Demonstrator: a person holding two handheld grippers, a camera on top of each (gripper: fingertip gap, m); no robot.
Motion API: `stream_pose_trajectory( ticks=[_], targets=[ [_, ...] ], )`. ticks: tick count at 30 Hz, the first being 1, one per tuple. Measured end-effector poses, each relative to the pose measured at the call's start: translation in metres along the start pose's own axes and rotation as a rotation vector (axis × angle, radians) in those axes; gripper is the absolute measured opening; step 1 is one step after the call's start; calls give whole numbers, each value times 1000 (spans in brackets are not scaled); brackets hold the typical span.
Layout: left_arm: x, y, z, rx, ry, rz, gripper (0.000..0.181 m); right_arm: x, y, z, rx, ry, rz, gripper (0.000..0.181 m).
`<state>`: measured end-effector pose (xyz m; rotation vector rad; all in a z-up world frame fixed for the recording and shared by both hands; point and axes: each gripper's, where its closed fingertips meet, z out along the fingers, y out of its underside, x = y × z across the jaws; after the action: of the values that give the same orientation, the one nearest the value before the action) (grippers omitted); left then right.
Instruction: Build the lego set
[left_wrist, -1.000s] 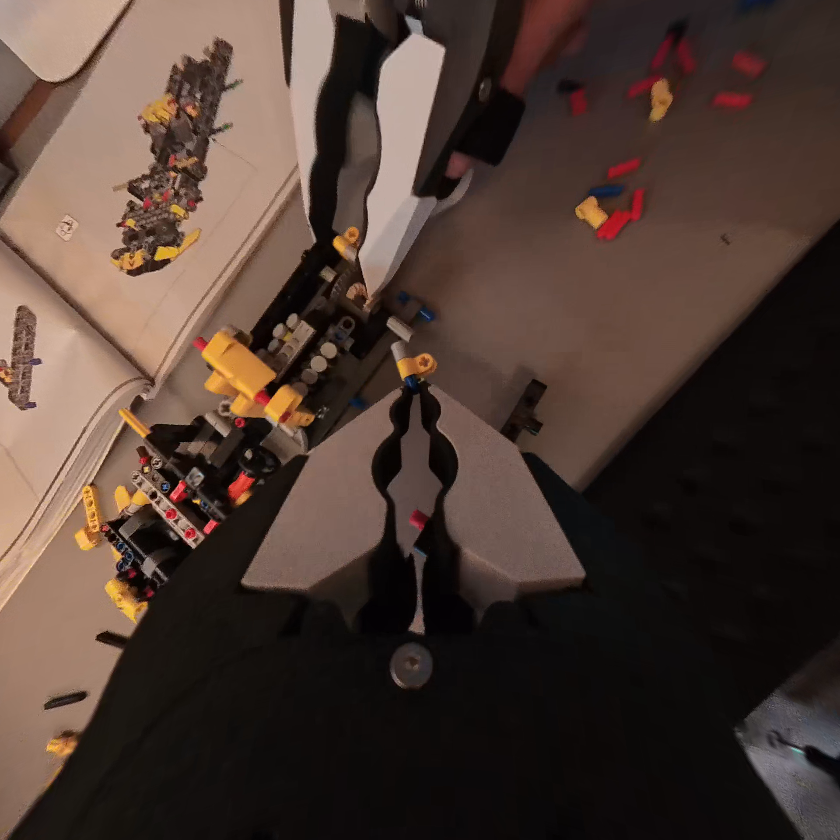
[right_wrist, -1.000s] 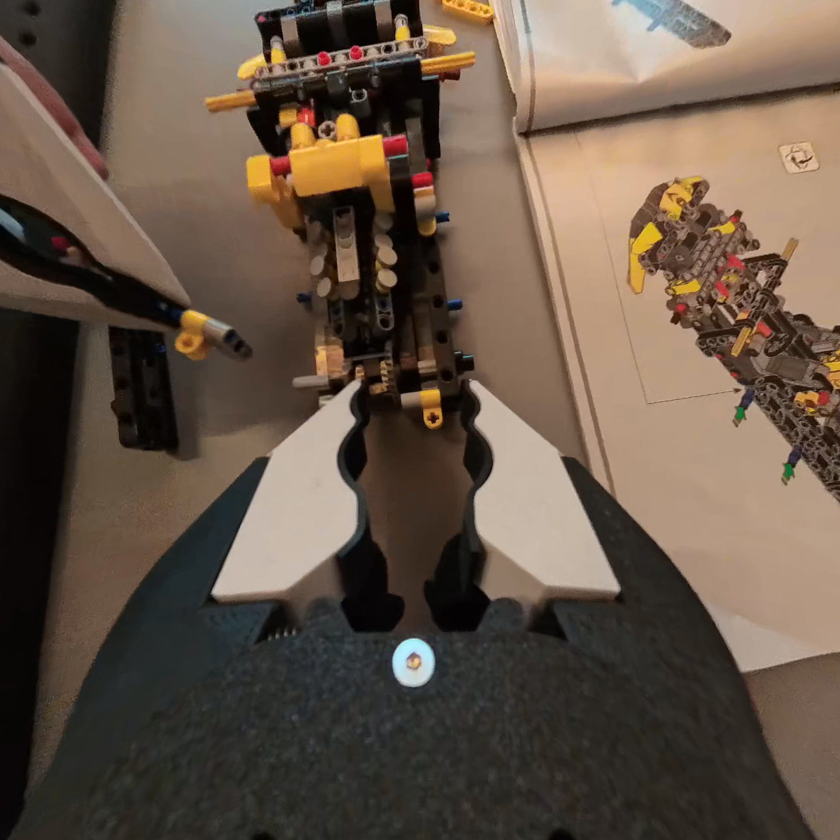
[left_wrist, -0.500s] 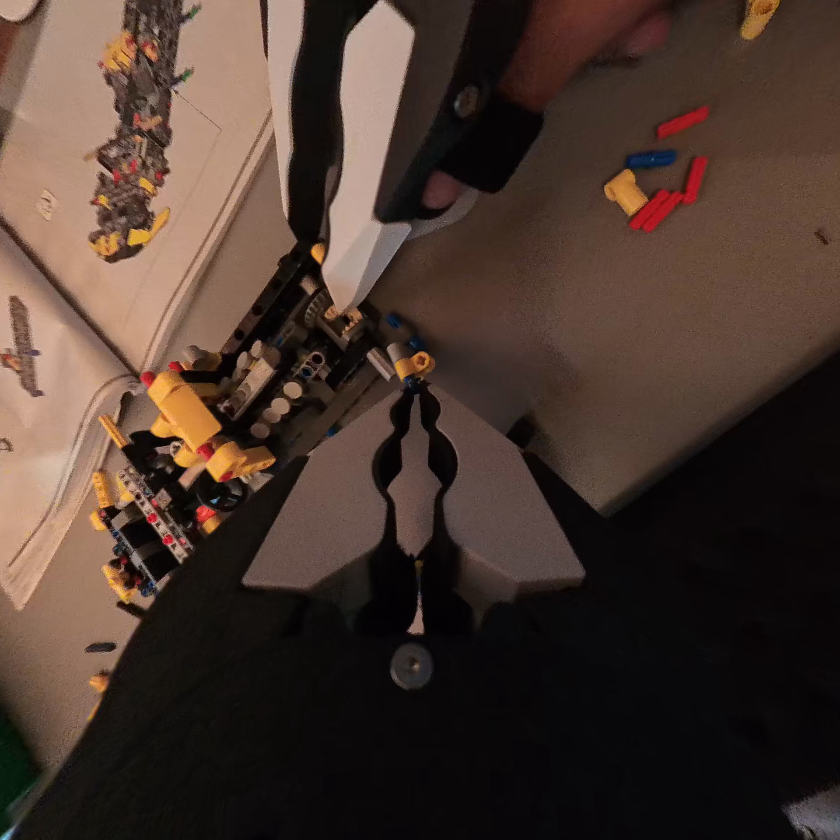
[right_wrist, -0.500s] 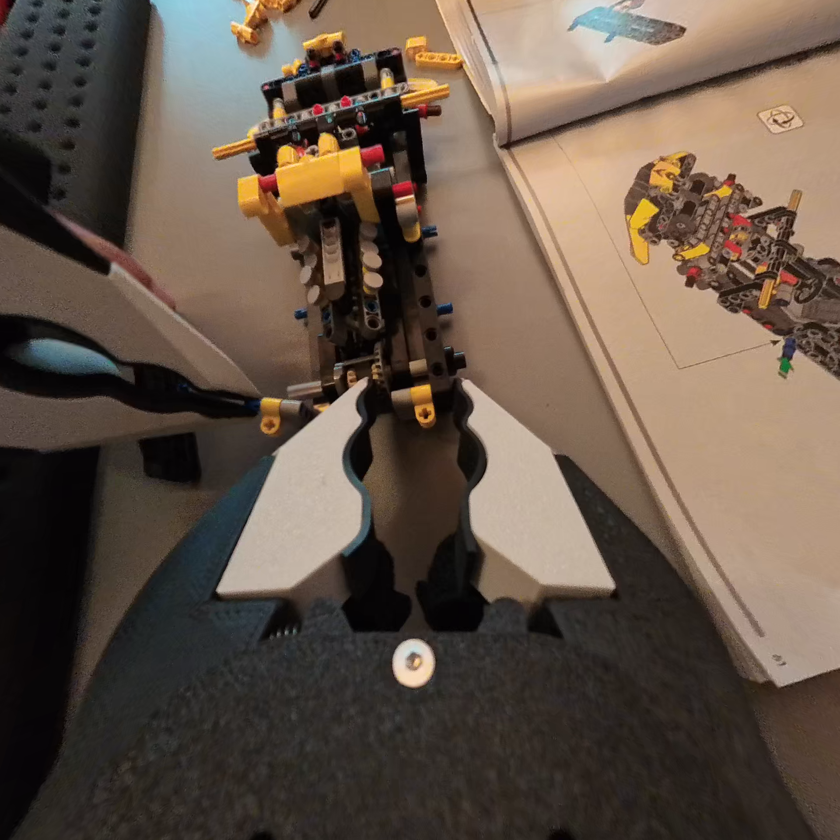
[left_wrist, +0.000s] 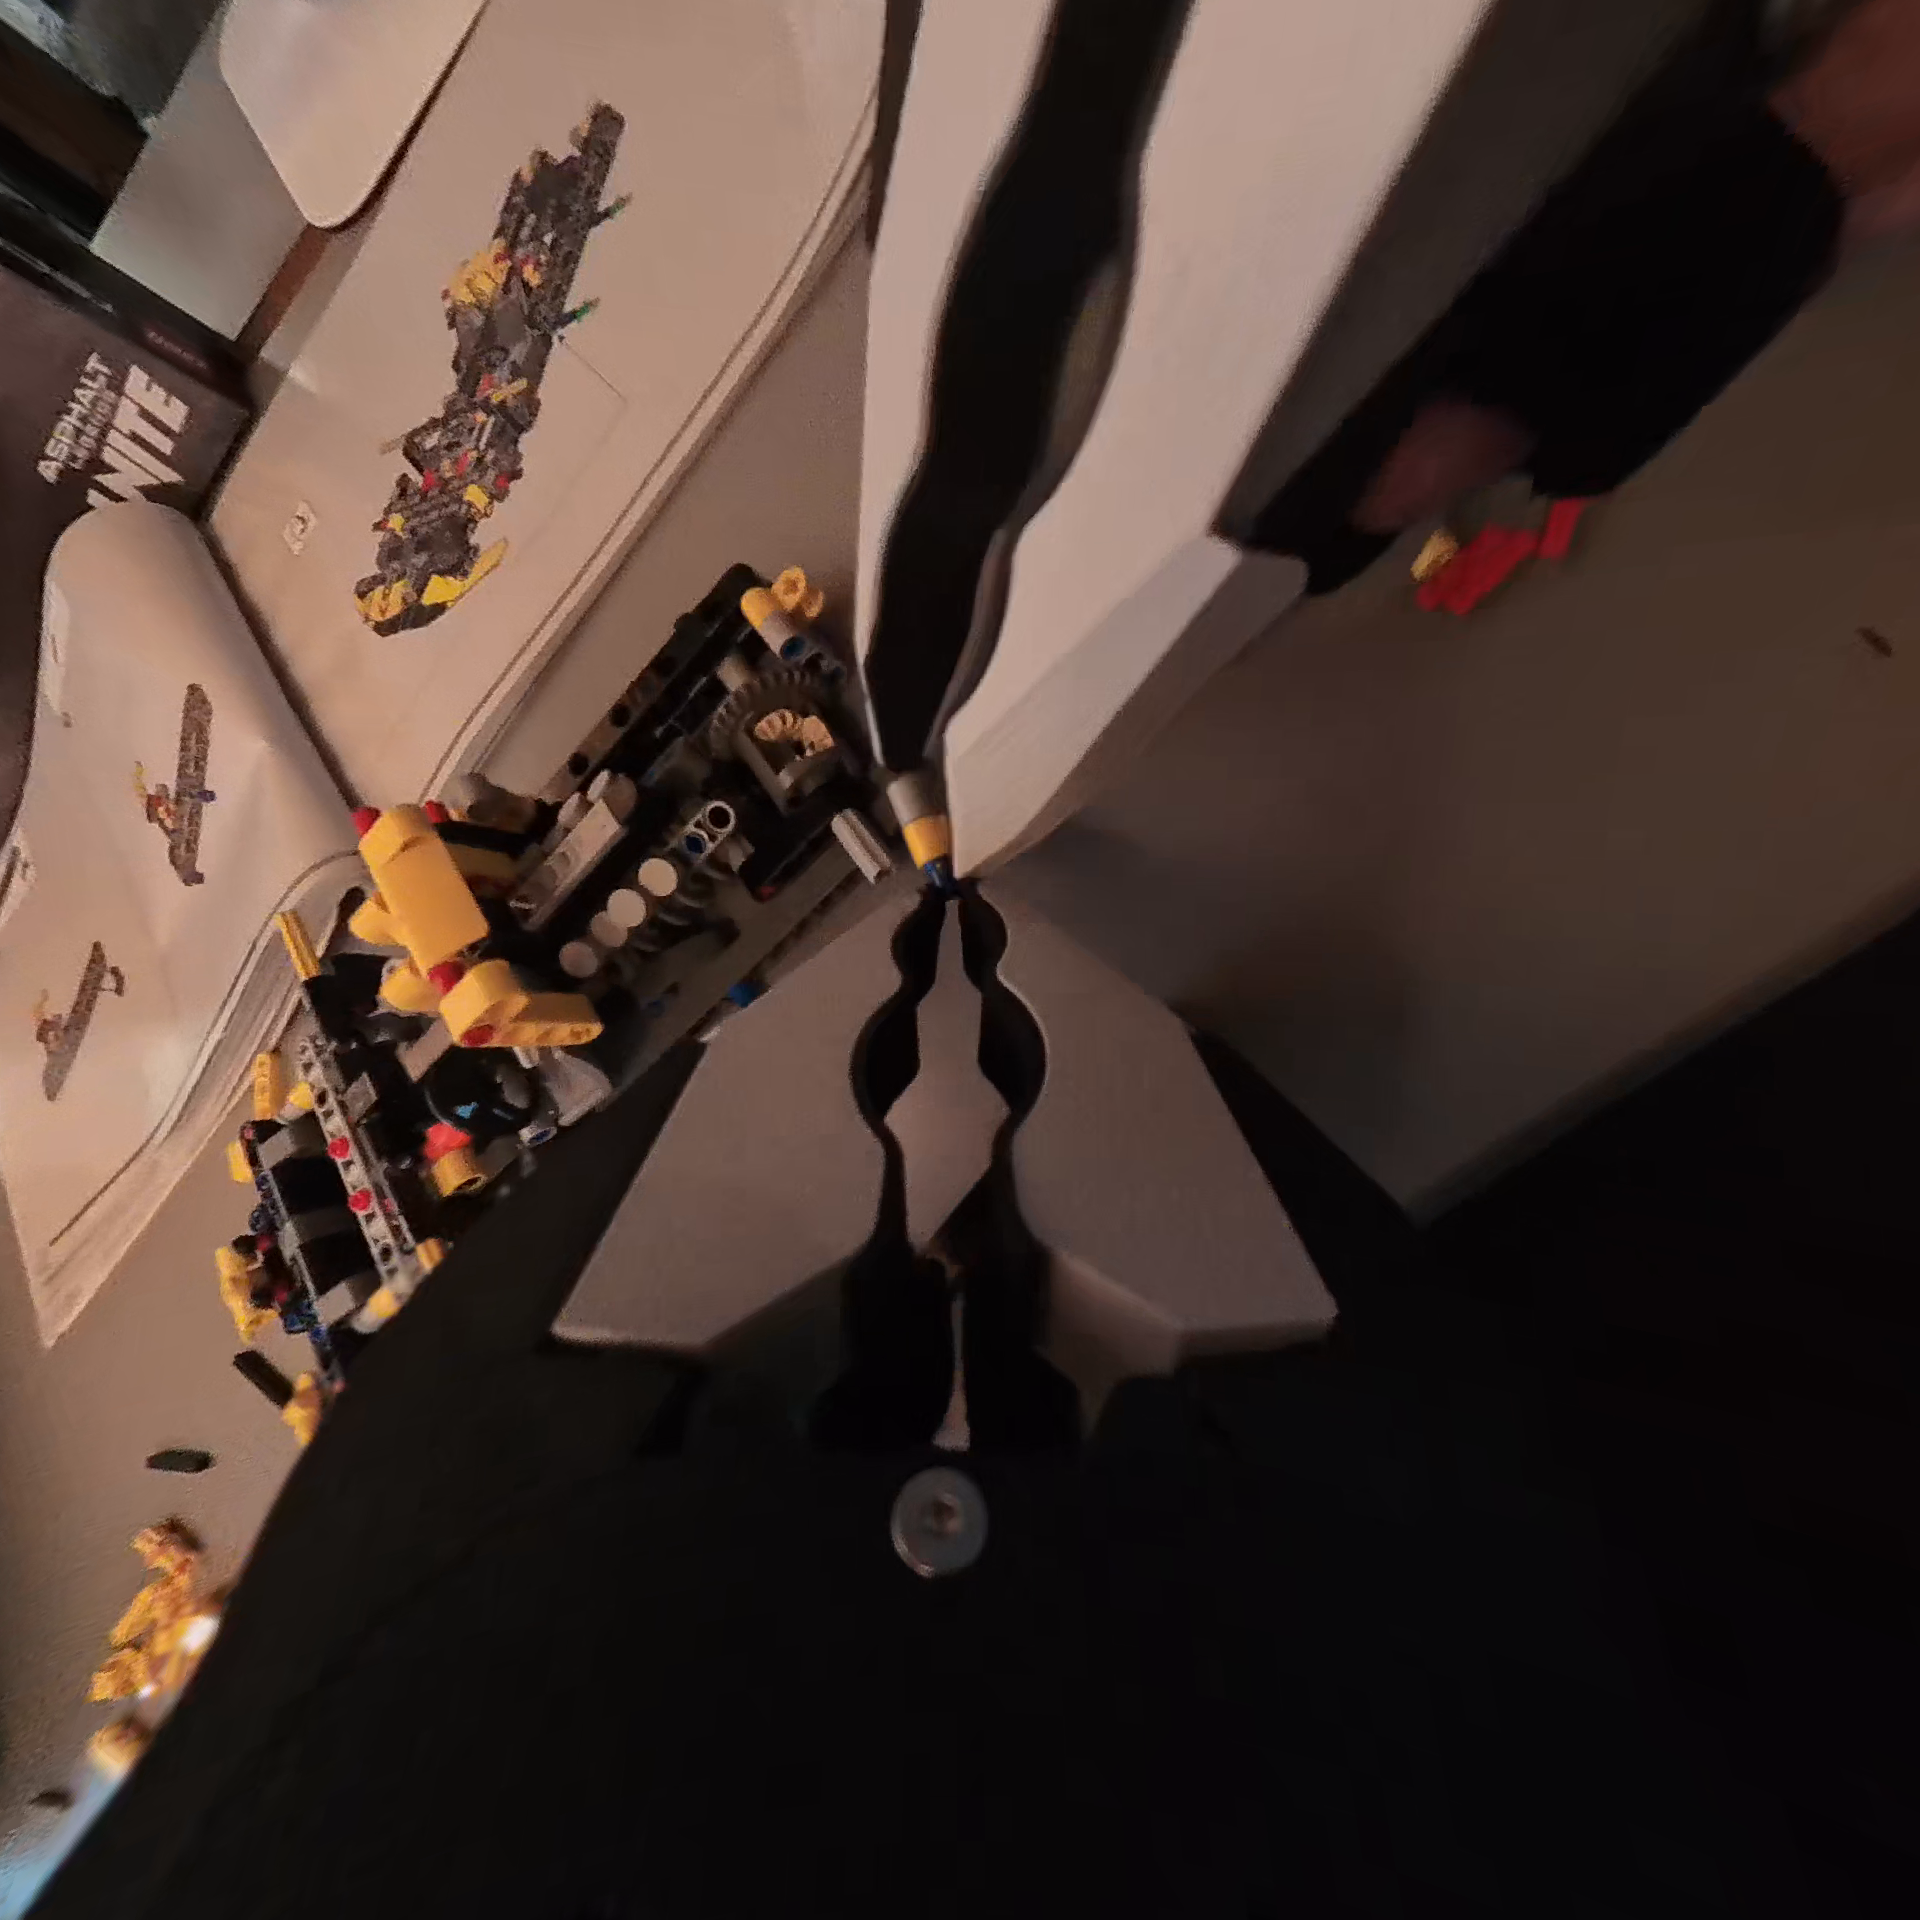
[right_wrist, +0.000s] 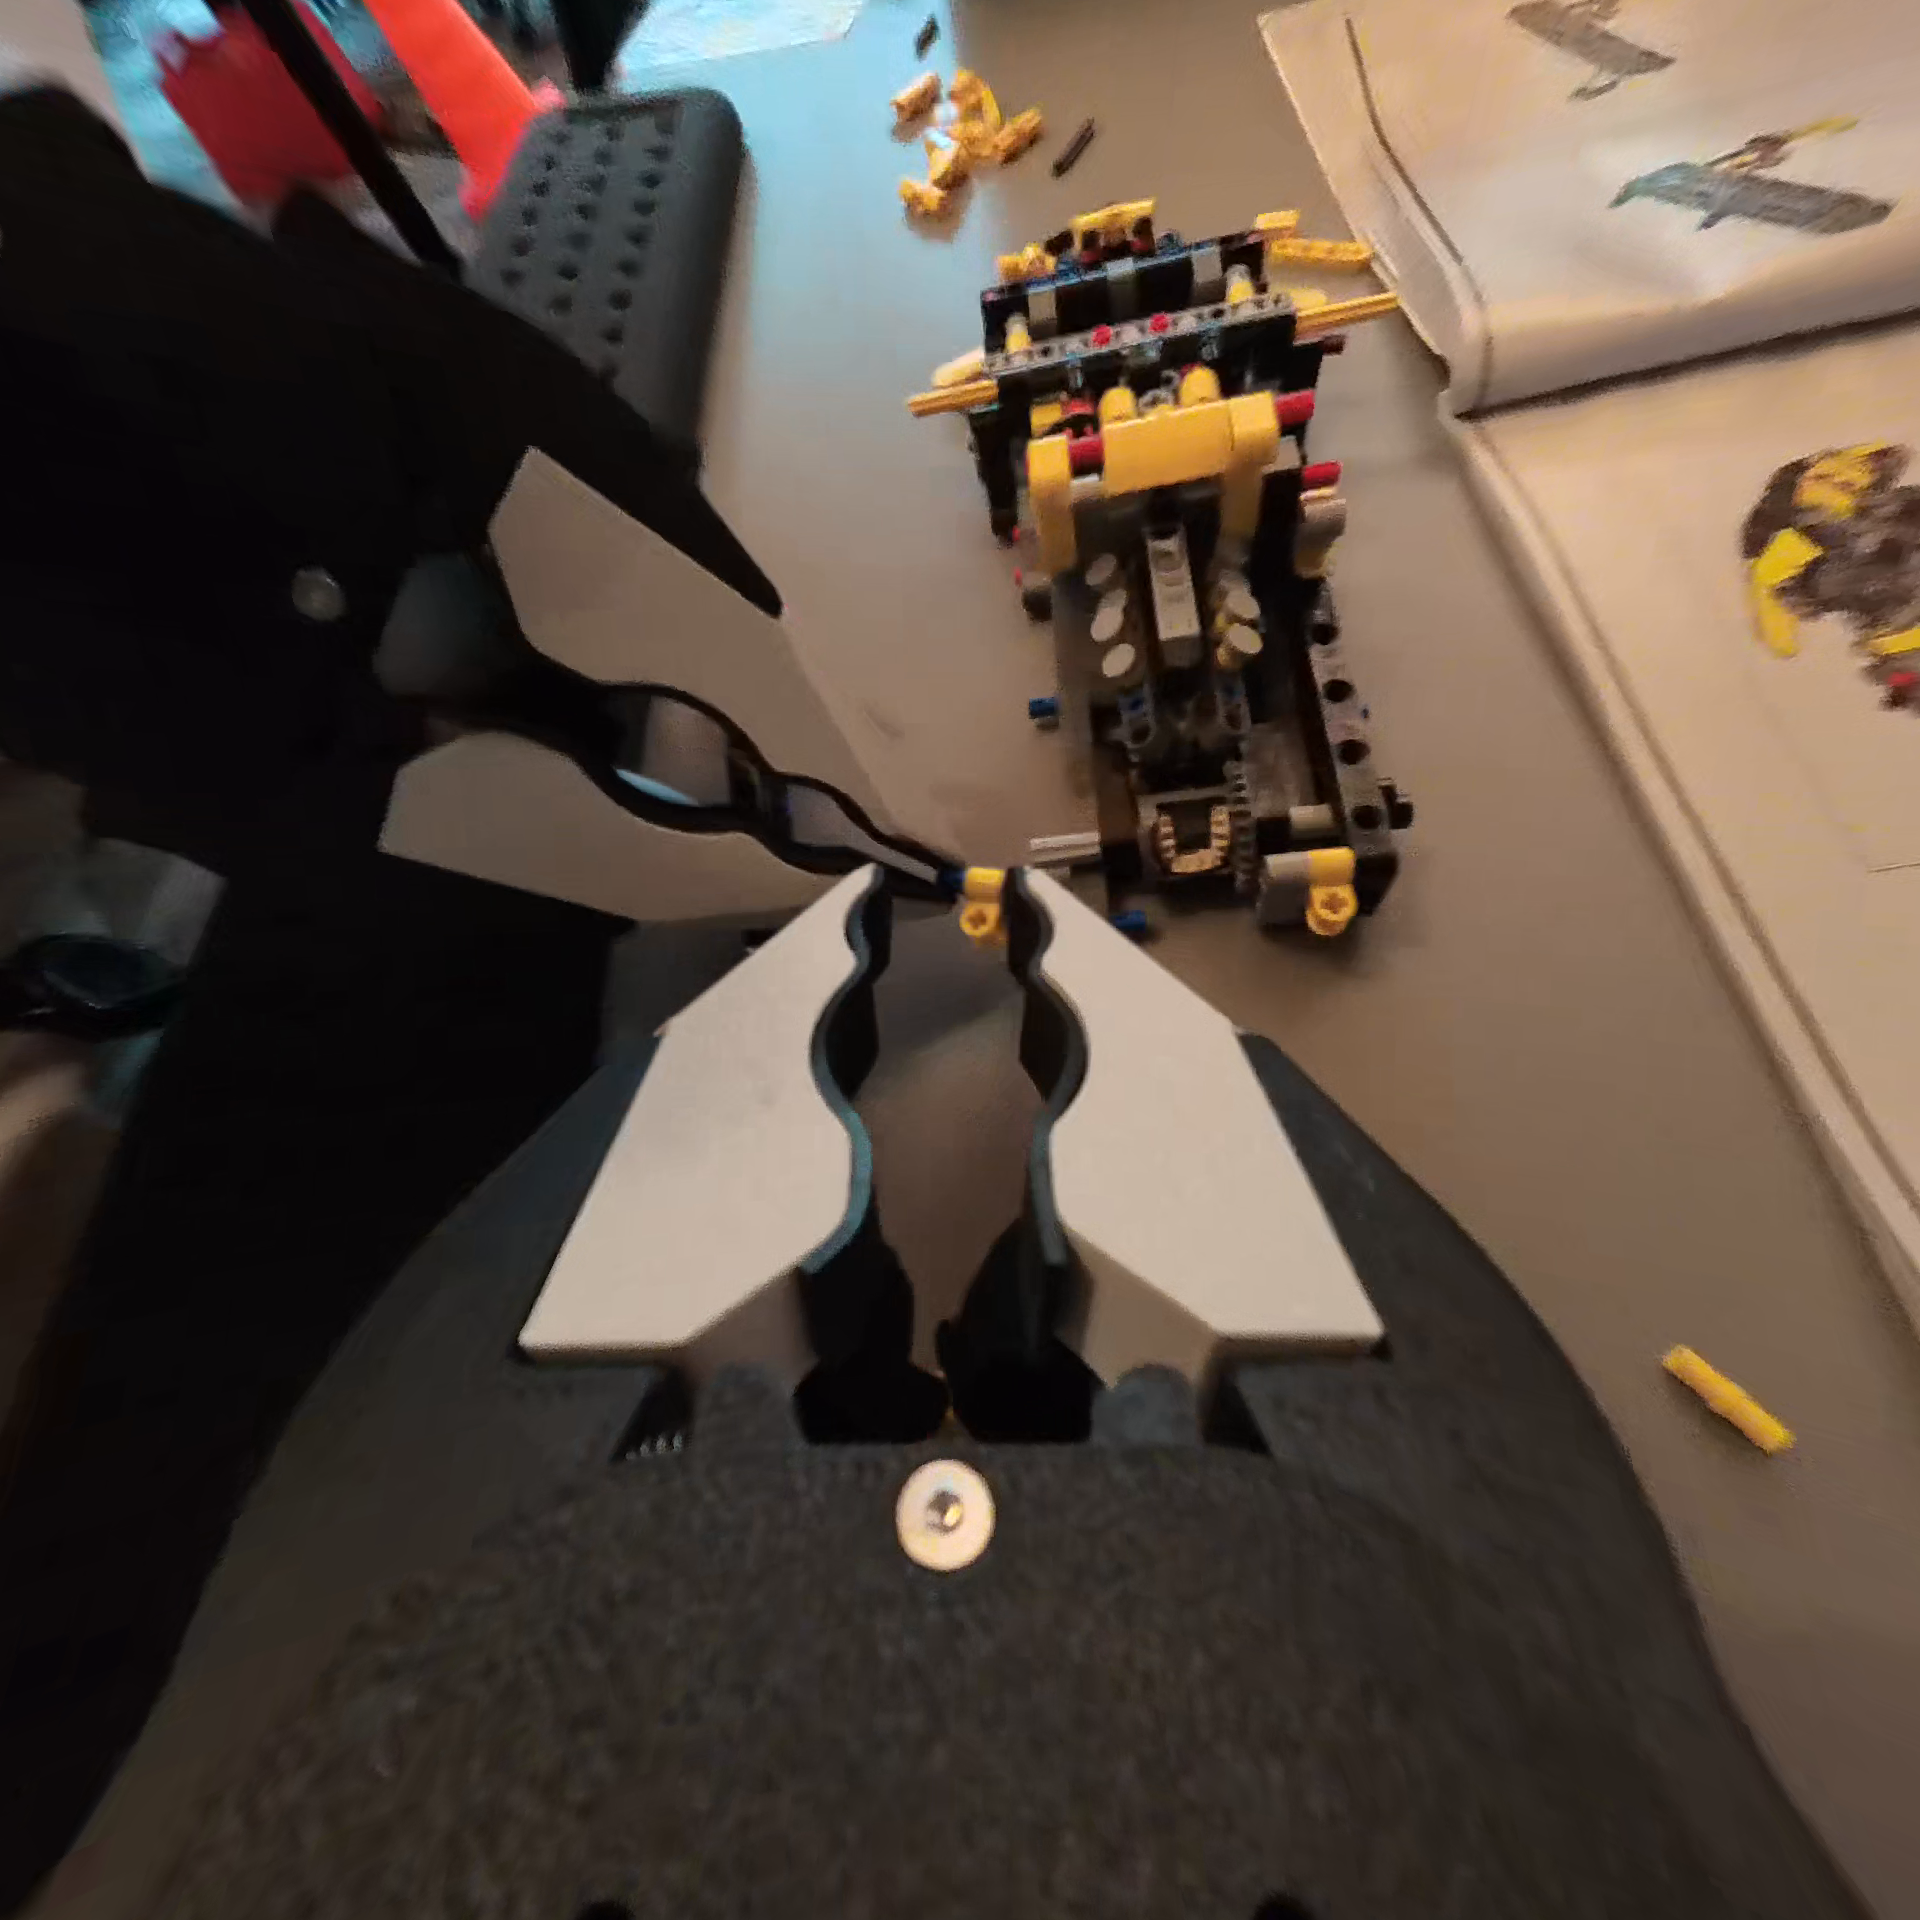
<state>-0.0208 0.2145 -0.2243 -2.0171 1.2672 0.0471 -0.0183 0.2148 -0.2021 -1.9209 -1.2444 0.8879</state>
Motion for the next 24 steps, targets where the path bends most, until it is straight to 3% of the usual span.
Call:
stream_pose_trajectory(
  ticks=[2,8,13,14,24],
  targets=[
    [-2,0,-1,8,3,-18,3,8,6,-2,-49,71,-58,22],
    [-3,2,-4,31,36,-69,3,2,9,9,-64,57,-77,20],
    [4,-2,-7,46,83,-95,4,6,15,10,-111,156,-193,13],
    [5,-2,-6,45,89,-95,4,3,17,11,-128,139,-194,7],
    [5,1,1,-6,83,-55,4,8,25,14,-164,124,-129,7]
  ],
)
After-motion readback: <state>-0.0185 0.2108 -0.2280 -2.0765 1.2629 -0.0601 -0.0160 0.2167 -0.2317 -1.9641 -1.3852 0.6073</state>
